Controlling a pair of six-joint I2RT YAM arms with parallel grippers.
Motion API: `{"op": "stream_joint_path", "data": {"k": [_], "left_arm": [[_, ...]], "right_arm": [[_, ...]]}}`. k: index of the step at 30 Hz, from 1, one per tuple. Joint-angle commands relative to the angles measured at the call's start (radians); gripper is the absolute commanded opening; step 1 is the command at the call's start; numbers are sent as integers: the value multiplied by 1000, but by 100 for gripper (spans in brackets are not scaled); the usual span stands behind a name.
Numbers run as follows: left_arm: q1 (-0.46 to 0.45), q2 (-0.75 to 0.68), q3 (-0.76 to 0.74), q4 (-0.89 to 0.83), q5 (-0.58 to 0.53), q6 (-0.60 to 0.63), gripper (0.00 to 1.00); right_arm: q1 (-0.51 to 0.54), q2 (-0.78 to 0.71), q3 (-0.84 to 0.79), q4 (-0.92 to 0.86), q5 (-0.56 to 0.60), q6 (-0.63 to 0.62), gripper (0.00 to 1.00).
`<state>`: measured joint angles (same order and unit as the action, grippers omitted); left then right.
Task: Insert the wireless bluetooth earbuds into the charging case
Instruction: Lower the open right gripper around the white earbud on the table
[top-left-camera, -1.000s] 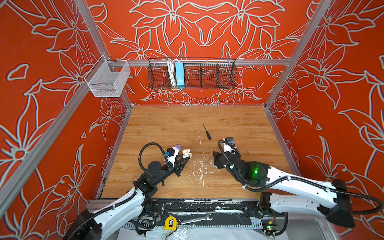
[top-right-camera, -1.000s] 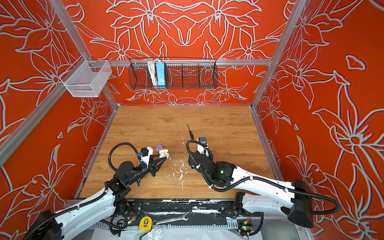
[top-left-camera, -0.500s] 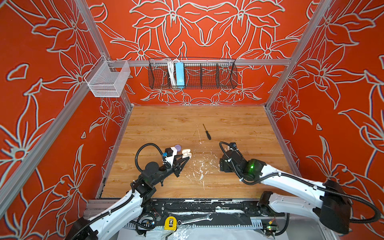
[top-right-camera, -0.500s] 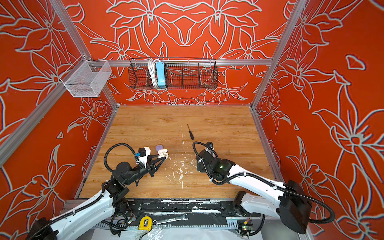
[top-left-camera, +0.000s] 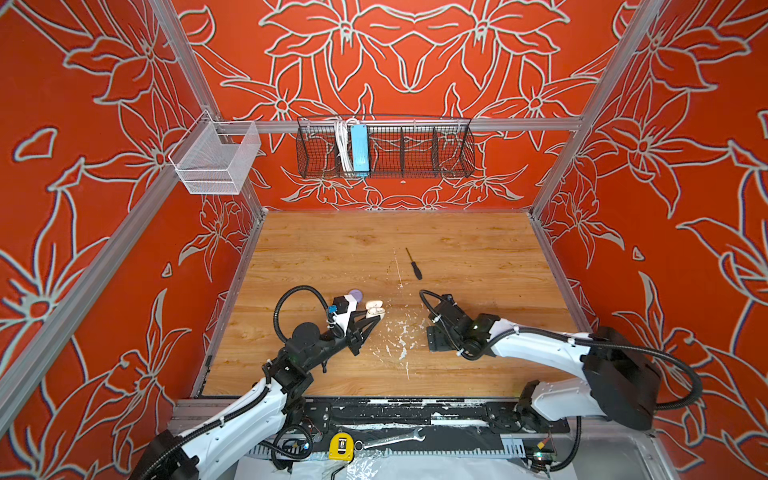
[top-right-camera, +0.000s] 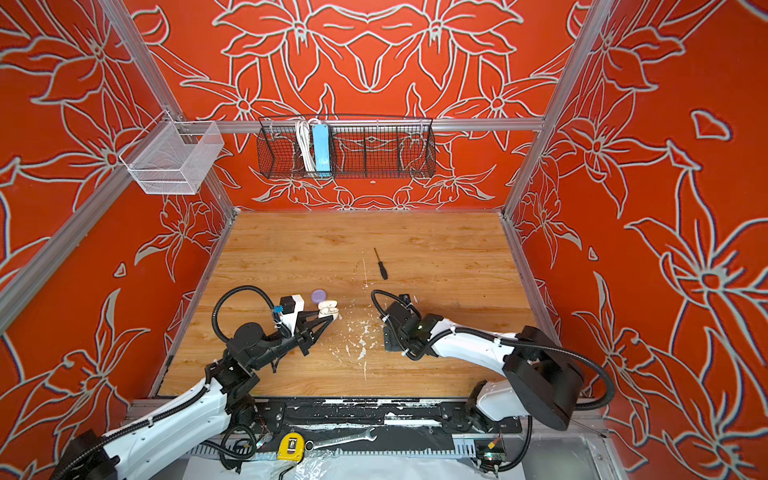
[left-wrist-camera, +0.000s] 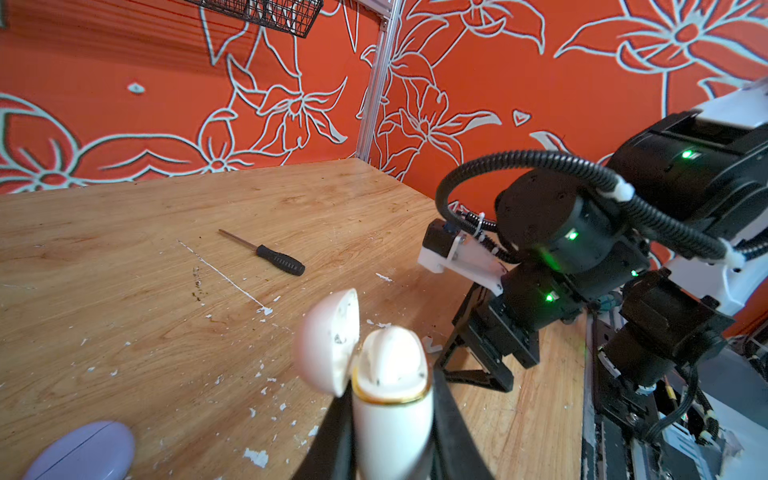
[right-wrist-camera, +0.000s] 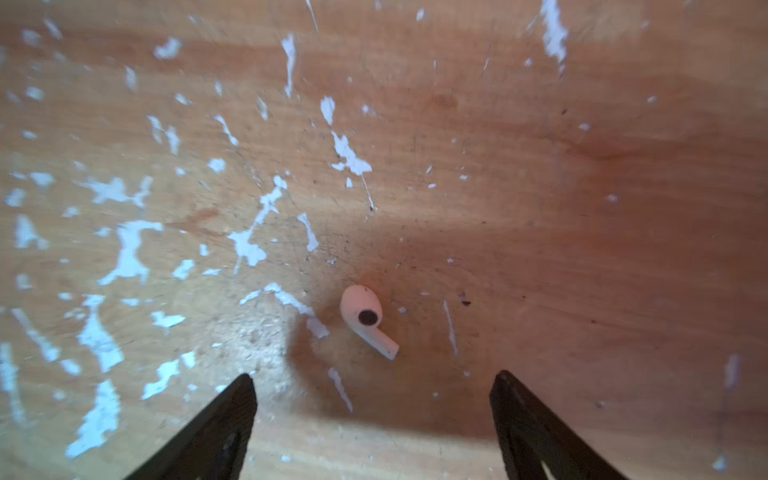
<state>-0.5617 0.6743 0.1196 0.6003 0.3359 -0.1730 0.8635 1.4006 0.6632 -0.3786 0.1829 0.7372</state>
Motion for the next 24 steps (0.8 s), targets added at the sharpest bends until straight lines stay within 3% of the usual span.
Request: {"op": "stream_joint_path", "data": {"k": [1, 8, 24], "left_arm": [[5, -13, 17, 28, 14, 4, 0], [5, -43, 15, 8, 0, 9, 0], [4, -66, 8, -9, -27, 18, 0]], "right_arm": [[-3, 34, 30, 27, -22, -2, 88], [-3, 82, 49, 52, -62, -10, 79], [17, 101, 75, 57, -93, -9, 77]]}}
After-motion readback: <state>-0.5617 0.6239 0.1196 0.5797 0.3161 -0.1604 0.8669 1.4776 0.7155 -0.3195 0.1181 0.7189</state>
